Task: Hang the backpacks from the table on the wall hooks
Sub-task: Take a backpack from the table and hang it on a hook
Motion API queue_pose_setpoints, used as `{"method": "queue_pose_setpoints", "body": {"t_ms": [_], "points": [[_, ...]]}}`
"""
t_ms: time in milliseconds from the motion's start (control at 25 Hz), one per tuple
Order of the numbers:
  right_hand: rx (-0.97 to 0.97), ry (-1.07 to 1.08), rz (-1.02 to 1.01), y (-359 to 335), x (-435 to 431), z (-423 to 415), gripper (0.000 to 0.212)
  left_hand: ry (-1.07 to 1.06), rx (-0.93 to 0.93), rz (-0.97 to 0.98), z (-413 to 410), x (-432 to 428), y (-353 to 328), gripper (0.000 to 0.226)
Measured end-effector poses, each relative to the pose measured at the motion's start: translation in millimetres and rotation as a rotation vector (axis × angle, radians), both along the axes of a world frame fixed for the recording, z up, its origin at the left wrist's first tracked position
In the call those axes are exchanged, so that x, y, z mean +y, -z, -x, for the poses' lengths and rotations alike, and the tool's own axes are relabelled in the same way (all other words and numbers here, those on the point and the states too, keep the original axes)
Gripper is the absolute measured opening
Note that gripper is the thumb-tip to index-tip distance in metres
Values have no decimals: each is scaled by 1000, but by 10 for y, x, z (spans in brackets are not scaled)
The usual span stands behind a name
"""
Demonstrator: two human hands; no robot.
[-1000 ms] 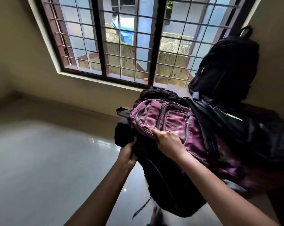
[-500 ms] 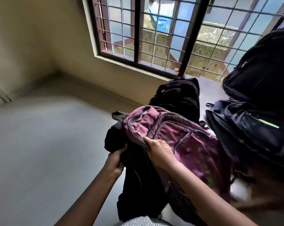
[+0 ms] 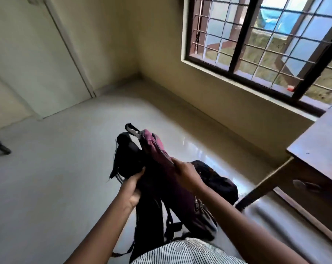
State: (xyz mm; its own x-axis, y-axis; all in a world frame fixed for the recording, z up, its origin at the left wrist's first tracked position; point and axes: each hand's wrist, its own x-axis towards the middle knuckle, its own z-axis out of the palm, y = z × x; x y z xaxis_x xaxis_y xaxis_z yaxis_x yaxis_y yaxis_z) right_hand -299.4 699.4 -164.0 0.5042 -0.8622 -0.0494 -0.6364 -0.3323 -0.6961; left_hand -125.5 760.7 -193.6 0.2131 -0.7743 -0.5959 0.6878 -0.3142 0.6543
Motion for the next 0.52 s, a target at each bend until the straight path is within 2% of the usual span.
{"method": "queue_pose_setpoints", "body": {"t_ms": [160, 320, 520], "points": [[54, -152, 5, 118, -450, -652, 41, -133, -56, -35, -507, -202, 35, 22], [73, -213, 9, 299, -1017, -1161, 38, -209, -55, -88, -928, -676, 112, 39], [75, -273, 0, 331, -1954, -1688, 36, -264, -100, -132, -1435, -1559, -4, 21]]}}
